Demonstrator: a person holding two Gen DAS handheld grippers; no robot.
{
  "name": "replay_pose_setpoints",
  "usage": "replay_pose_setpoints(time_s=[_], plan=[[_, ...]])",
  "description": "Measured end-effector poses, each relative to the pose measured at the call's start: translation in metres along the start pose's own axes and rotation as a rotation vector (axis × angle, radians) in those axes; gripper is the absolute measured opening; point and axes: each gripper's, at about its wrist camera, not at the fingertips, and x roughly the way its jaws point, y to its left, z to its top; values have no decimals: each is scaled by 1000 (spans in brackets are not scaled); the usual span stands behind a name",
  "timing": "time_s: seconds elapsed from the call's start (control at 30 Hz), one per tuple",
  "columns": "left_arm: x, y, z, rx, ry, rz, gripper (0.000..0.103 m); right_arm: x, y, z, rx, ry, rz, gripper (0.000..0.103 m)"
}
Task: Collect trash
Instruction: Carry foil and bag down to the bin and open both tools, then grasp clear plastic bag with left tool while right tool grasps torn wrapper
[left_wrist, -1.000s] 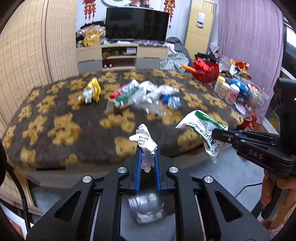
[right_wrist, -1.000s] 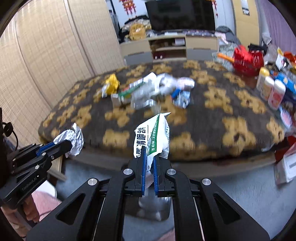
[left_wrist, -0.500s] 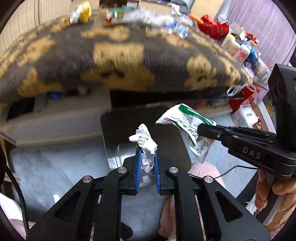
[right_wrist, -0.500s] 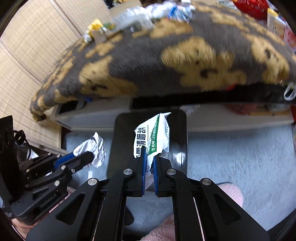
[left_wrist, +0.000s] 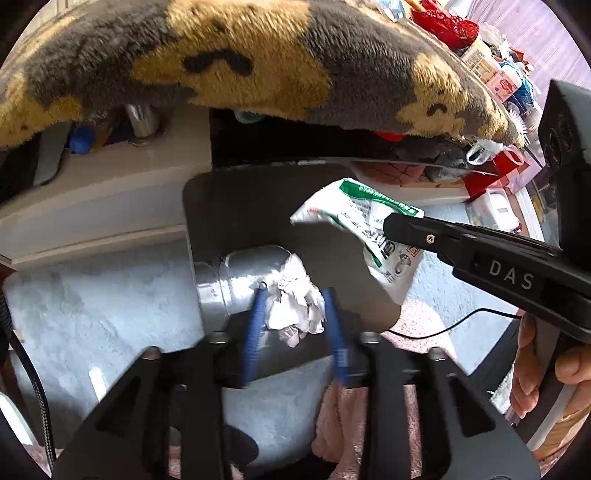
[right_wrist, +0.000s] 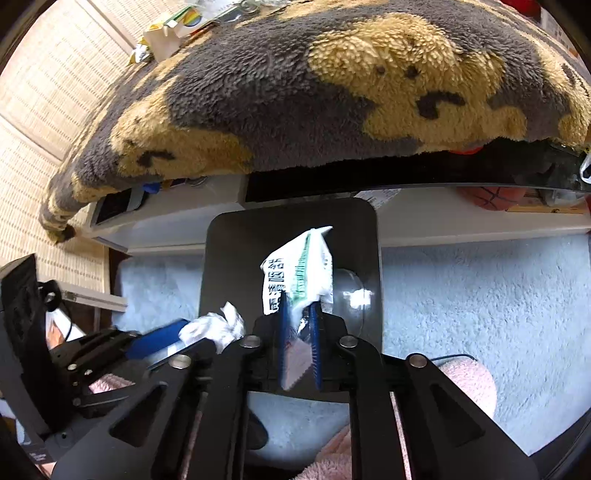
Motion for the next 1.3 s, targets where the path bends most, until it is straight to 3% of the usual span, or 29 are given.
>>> replay_pose_setpoints(time_s=[0.07,0.3,0.5,0.73,0.87,0.93,1.07,1.3], plan=[[-6,2,2,-3,-11,2,37,-5,-3,2,14,-17,11,56],[-35,8,14,-15,-66,20,52,-35,-13,15,44,-93,20,59],[-71,0,46,9,-150,27,59,-86,-30,42,56,-233,-13,68],[-98,-18,104,48,-248,39,64,-119,-53,98,90,-348,-30,68],[-103,-27,141,60,-291,39,64,-120,-56,131,101,-366,-13,67],[-103,-30,157,61,-304,32,64,-116,-56,149,102,-368,-2,62],[-99,-37,191,69,-322,36,64,-104,-55,181,99,-353,22,41],[-78,-43,231,72,-308,66,64,-84,-47,213,93,-326,22,39]])
